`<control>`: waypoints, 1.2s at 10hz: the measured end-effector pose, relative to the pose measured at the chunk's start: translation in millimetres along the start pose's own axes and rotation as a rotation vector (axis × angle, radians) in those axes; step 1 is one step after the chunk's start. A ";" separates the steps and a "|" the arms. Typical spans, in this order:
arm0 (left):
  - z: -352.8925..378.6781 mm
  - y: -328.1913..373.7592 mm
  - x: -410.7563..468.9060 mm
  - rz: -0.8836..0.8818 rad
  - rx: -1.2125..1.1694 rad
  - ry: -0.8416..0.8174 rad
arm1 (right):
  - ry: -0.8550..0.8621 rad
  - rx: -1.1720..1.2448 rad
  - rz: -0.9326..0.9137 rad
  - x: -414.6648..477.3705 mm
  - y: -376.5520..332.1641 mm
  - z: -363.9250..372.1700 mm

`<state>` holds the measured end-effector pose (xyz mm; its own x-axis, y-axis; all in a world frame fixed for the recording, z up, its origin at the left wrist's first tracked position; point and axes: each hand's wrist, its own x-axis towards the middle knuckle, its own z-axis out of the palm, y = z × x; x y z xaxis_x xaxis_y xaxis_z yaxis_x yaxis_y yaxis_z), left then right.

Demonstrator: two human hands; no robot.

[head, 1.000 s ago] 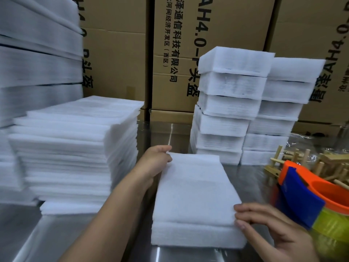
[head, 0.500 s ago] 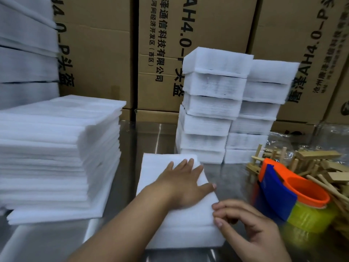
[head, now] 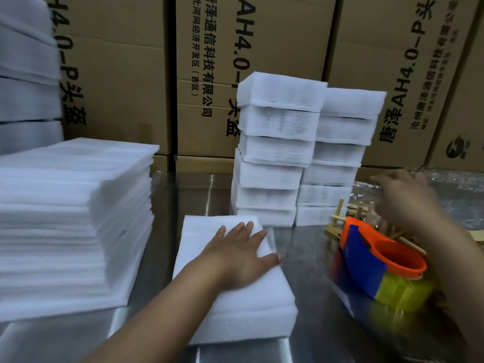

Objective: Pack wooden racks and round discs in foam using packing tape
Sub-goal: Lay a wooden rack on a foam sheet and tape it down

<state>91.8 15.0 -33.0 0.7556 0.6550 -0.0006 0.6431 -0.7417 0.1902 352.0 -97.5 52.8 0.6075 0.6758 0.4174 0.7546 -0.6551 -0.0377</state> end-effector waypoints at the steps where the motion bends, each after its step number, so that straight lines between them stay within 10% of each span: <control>1: -0.6 0.6 -1.0 -0.004 -0.006 -0.002 | -0.210 -0.148 0.052 25.6 18.7 11.8; 5: -1.6 0.8 -1.3 0.001 -0.020 -0.008 | -0.079 -0.156 0.074 27.1 28.3 28.4; 8: -5.1 0.9 -2.1 0.018 -0.056 -0.019 | 0.721 0.519 -0.236 -22.6 -3.8 -33.2; 11: -20.8 -28.7 1.2 -0.074 -0.843 0.127 | 0.267 1.697 -0.282 -133.9 -121.1 34.3; 12: -25.1 -35.5 3.8 -0.248 -1.581 0.426 | 0.097 1.760 -0.298 -140.0 -123.7 53.4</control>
<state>68.7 47.4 -15.1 0.4032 0.9149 0.0191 -0.2203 0.0768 0.9724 186.8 -93.1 -49.4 0.4482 0.6293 0.6349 0.2141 0.6141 -0.7597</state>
